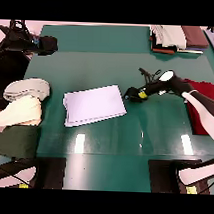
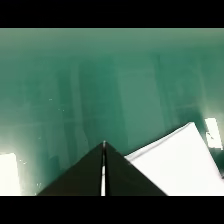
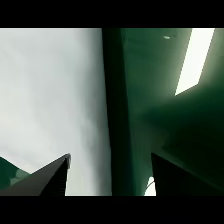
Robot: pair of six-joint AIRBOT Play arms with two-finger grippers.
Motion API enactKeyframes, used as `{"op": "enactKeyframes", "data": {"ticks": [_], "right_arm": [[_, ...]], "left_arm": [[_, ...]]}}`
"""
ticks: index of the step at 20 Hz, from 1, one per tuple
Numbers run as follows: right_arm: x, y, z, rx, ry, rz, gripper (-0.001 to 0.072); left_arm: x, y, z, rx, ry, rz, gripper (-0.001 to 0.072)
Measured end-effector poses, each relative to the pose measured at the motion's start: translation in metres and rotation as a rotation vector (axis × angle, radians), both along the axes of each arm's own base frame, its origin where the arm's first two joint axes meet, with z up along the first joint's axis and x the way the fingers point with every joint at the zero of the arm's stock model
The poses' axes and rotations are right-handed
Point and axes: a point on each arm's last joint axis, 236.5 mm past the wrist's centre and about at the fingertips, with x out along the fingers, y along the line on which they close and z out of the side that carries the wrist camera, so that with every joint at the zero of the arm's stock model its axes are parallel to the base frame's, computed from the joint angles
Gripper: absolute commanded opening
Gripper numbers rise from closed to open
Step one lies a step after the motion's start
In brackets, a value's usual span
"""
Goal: Fold the shirts.
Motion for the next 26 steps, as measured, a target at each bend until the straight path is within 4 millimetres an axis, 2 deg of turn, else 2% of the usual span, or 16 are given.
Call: {"op": "enactKeyframes", "data": {"ticks": [1, 2, 4, 5, 8, 10, 11, 12, 14, 16, 19, 21, 23, 24, 26], "right_arm": [[0.001, 0.013, -0.004, 0.018, 0.011, 0.012, 0.0499], [0.001, 0.029, -0.006, 0.048, 0.030, 0.025, 0.0433], [0.003, 0.059, -0.012, 0.089, 0.035, 0.057, 0.0153], [0.005, 0.073, -0.014, 0.100, 0.023, 0.075, 0.0043], [0.014, 0.100, -0.006, 0.127, -0.038, 0.103, 0.0019], [0.025, 0.097, 0.006, 0.122, -0.092, 0.102, 0.0018], [0.036, 0.086, 0.016, 0.112, -0.134, 0.084, 0.0018], [0.047, 0.070, 0.026, 0.096, -0.171, 0.061, 0.0018], [0.069, 0.020, 0.046, 0.044, -0.241, -0.008, 0.0018], [0.090, -0.049, 0.069, -0.017, -0.304, -0.122, 0.0018], [0.111, -0.174, 0.103, -0.109, -0.385, -0.350, 0.0018], [0.110, -0.254, 0.121, -0.159, -0.418, -0.504, 0.0018], [0.100, -0.324, 0.133, -0.202, -0.435, -0.643, 0.0018], [0.094, -0.353, 0.137, -0.222, -0.440, -0.702, 0.0018], [0.085, -0.395, 0.147, -0.246, -0.452, -0.781, 0.0018]], "left_arm": [[0.000, 0.000, 0.000, 0.000, 0.000, 0.000, 0.0023], [0.000, 0.000, 0.000, -0.002, 0.000, 0.000, 0.0023], [0.000, -0.002, 0.001, -0.012, 0.000, -0.003, 0.0023], [0.000, -0.004, 0.002, -0.020, -0.001, -0.006, 0.0023], [-0.004, -0.019, 0.002, -0.027, 0.001, -0.037, 0.0023], [-0.009, -0.036, 0.002, -0.022, -0.002, -0.075, 0.0023], [-0.013, -0.045, 0.002, -0.017, -0.005, -0.097, 0.0023], [-0.015, -0.055, 0.003, -0.014, -0.010, -0.117, 0.0023], [-0.022, -0.073, 0.004, -0.009, -0.017, -0.158, 0.0023], [-0.028, -0.088, 0.004, -0.007, -0.021, -0.192, 0.0023], [-0.035, -0.106, 0.006, -0.008, -0.034, -0.230, 0.0023], [-0.038, -0.113, 0.008, -0.014, -0.039, -0.245, 0.0023], [-0.038, -0.117, 0.009, -0.019, -0.047, -0.251, 0.0023], [-0.038, -0.118, 0.011, -0.023, -0.051, -0.250, 0.0023], [-0.038, -0.120, 0.012, -0.029, -0.054, -0.252, 0.0023]]}}
